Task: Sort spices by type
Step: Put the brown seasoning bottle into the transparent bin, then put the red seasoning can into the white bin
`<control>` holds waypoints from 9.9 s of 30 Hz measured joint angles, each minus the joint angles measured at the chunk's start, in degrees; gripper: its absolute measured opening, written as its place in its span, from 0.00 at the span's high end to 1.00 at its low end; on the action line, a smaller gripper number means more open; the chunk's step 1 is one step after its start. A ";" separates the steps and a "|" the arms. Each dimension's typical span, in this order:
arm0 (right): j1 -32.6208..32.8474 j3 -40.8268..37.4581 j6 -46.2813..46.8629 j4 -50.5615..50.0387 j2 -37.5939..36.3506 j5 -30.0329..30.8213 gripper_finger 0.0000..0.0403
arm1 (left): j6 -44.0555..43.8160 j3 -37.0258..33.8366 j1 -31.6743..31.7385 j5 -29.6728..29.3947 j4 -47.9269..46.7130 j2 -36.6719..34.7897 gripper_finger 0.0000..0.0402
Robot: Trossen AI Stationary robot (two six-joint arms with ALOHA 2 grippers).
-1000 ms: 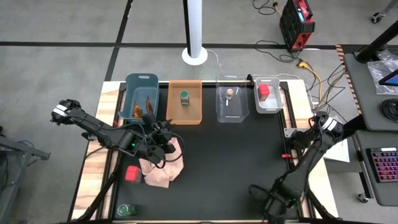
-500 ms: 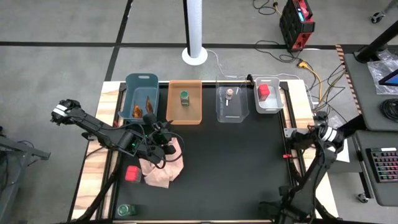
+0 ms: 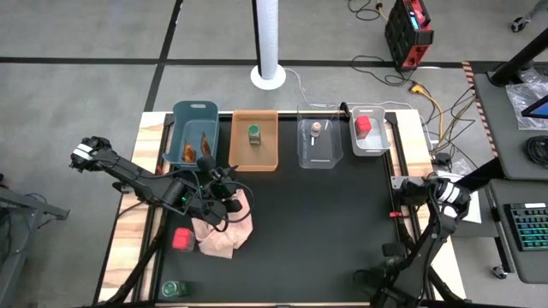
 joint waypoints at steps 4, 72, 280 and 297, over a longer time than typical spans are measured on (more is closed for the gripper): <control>-0.55 0.00 -2.67 -2.83 -0.44 6.89 0.98 | 0.01 0.00 0.00 0.01 0.06 0.00 0.78; -12.57 -23.13 61.64 14.72 -19.46 5.72 0.30 | -0.82 0.00 -0.03 1.59 -0.35 0.00 0.78; -32.55 -11.14 -30.49 54.28 -18.32 58.34 0.60 | -89.86 12.71 -21.05 66.49 -43.59 7.58 0.78; -32.55 -5.88 -30.74 45.02 -18.39 57.93 0.47 | -96.37 11.37 -23.34 71.34 -48.30 7.84 0.56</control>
